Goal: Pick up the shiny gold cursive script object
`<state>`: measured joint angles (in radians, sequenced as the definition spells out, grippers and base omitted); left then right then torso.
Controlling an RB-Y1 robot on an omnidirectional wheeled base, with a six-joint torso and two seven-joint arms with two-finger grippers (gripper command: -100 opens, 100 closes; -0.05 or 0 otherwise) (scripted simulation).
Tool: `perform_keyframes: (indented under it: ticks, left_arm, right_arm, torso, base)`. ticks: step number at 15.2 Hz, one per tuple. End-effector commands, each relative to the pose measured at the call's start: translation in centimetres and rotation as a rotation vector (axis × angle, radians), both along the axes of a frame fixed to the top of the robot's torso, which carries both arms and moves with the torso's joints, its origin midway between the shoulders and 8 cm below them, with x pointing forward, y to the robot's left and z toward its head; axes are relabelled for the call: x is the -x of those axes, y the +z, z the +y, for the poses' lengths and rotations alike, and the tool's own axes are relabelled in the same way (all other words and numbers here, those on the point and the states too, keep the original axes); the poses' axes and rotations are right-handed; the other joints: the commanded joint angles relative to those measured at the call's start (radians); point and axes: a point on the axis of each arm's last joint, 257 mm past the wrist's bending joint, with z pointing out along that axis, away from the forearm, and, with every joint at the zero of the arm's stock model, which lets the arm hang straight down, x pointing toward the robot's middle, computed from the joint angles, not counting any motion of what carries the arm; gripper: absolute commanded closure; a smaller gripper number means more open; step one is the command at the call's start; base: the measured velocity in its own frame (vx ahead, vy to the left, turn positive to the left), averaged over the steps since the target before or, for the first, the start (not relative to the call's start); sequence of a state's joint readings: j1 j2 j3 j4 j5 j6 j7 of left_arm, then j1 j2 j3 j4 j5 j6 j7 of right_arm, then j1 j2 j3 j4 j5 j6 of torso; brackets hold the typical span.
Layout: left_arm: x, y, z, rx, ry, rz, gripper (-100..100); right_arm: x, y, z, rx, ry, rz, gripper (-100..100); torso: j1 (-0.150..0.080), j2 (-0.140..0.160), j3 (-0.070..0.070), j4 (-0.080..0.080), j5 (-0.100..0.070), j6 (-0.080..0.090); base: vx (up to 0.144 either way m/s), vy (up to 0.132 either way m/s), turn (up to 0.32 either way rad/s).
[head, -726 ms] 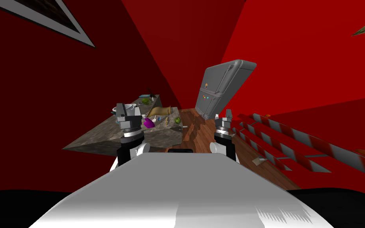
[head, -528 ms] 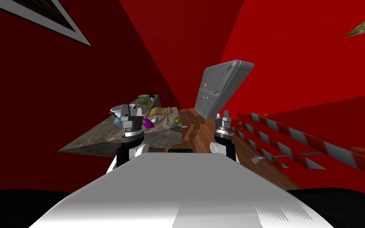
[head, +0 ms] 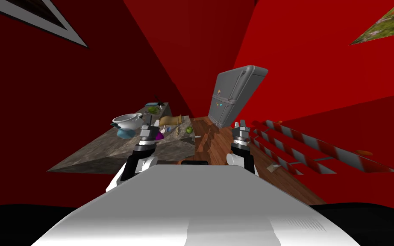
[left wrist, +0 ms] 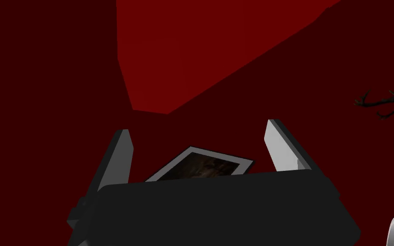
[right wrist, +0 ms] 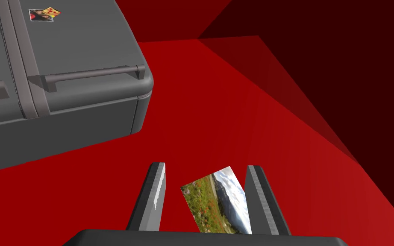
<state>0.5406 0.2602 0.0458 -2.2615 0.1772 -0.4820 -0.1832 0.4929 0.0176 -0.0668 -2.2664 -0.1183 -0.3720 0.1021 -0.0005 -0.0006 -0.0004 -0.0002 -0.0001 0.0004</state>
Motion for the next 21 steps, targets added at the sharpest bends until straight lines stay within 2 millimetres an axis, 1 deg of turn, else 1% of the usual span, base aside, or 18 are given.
perform_keyframes:
  ticks: [1, 2, 3, 4, 5, 6, 7, 8, 9, 11, 12, 13, 14, 16, 17, 19, 20, 21]
  left_arm:
    - [-0.7, -1.1, -0.1, -0.017, -0.011, 0.05, -100]
    - [-1.3, -2.4, -0.1, -0.033, -0.022, 0.102, -100]
    - [-1.4, -2.5, -0.1, -0.036, -0.023, 0.104, -100]
    - [-2.0, -3.9, 0.0, -0.051, -0.032, 0.16, -100]
    - [-2.0, -3.9, -0.1, -0.056, -0.035, 0.161, -100]
    - [-2.5, -5.3, 0.1, -0.07, -0.042, 0.213, -100]
    - [-2.6, -5.4, 0.0, -0.078, -0.045, 0.221, -100]
    - [-3.0, -6.7, 0.2, -0.093, -0.053, 0.268, -100]
    - [-3.2, -7.0, 0.2, -0.102, -0.054, 0.284, -100]
    - [-3.6, -8.8, 0.4, -0.127, -0.062, 0.349, -100]
    - [-3.9, -10.3, 0.7, -0.135, -0.065, 0.401, -100]
    - [-4.0, -10.5, 0.7, -0.153, -0.069, 0.416, -100]
    - [-4.2, -11.9, 1.1, -0.167, -0.073, 0.463, -100]
    - [-4.3, -12.4, 1.1, -0.181, -0.074, 0.485, -100]
    - [-4.4, -14.0, 1.6, -0.207, -0.078, 0.546, -100]
    - [-4.4, -14.2, 1.7, -0.21, -0.077, 0.555, -100]
    - [-4.4, -15.9, 2.2, -0.237, -0.08, 0.615, -100]
    - [-4.5, -16.1, 2.3, -0.24, -0.079, 0.625, -100]
  right_arm:
    - [0.0, 0.0, 0.0, 0.0, 0.0, 0.0, 0]
    - [0.0, 0.0, 0.0, 0.0, 0.0, 0.0, 0]
    - [0.0, 0.0, 0.0, 0.0, 0.0, 0.0, 0]
    - [0.0, 0.0, 0.0, 0.0, 0.0, 0.0, 0]
    - [0.0, 0.0, 0.0, 0.0, 0.0, 0.0, 0]
    - [0.0, 0.0, 0.0, 0.0, 0.0, 0.0, 0]
    - [0.0, 0.0, 0.0, 0.0, 0.0, 0.0, 0]
    - [0.0, 0.0, 0.0, 0.0, 0.0, 0.0, 0]
    - [0.0, 0.0, 0.0, 0.0, 0.0, 0.0, 0]
    - [0.0, 0.0, 0.0, 0.0, 0.0, 0.0, 0]
    - [0.0, 0.0, 0.0, 0.0, 0.0, 0.0, 0]
    - [0.0, 0.0, 0.0, 0.0, 0.0, 0.0, 0]
    - [0.0, 0.0, 0.0, 0.0, 0.0, 0.0, 0]
    - [0.0, 0.0, 0.0, 0.0, 0.0, 0.0, 0]
    - [0.0, 0.0, 0.0, 0.0, 0.0, 0.0, 0]
    - [0.0, 0.0, 0.0, 0.0, 0.0, 0.0, 0]
    - [0.0, 0.0, 0.0, 0.0, 0.0, 0.0, 0]
    - [0.0, 0.0, 0.0, 0.0, 0.0, 0.0, 0]
  torso:
    - [0.0, 0.0, 0.0, 0.0, 0.0, 0.0]
    - [0.0, 0.0, 0.0, 0.0, 0.0, 0.0]
    - [0.0, 0.0, 0.0, 0.0, 0.0, 0.0]
    - [0.0, 0.0, 0.0, 0.0, 0.0, 0.0]
    - [0.0, 0.0, 0.0, 0.0, 0.0, 0.0]
    - [0.0, 0.0, 0.0, 0.0, 0.0, 0.0]
    - [0.0, 0.0, 0.0, 0.0, 0.0, 0.0]
    - [0.0, 0.0, 0.0, 0.0, 0.0, 0.0]
    - [0.0, 0.0, 0.0, 0.0, 0.0, 0.0]
    - [0.0, 0.0, 0.0, 0.0, 0.0, 0.0]
    - [-0.001, 0.0, 0.0, 0.0, 0.0, 0.0]
    - [0.0, 0.0, 0.0, 0.0, 0.0, 0.0]
    - [0.0, 0.0, 0.0, 0.0, 0.0, 0.0]
    - [0.0, -0.001, 0.0, 0.0, 0.0, 0.0]
    - [0.0, 0.0, 0.0, 0.0, 0.0, 0.0]
    - [0.0, 0.0, 0.0, 0.0, 0.0, 0.0]
    - [0.0, 0.0, 0.0, 0.0, 0.0, 0.0]
    - [0.0, 0.0, 0.0, 0.0, 0.0, 0.0]
  base:
    - [0.007, -0.013, -0.074]
    - [0.007, -0.013, -0.089]
    - [0.006, -0.011, -0.071]
    - [0.01, -0.013, -0.083]
    - [0.009, -0.012, -0.074]
    - [0.009, -0.018, -0.112]
    - [0.008, -0.018, -0.086]
    - [0.009, -0.018, -0.092]
    - [0.009, -0.016, -0.079]
    - [0.013, -0.018, -0.092]
    - [0.014, -0.016, -0.137]
    - [0.011, -0.014, -0.103]
    - [0.014, -0.017, -0.1]
    - [0.012, -0.014, -0.062]
    - [0.012, -0.016, -0.09]
    - [0.01, -0.014, -0.068]
    - [0.01, -0.017, -0.102]
    - [0.012, -0.018, -0.1]
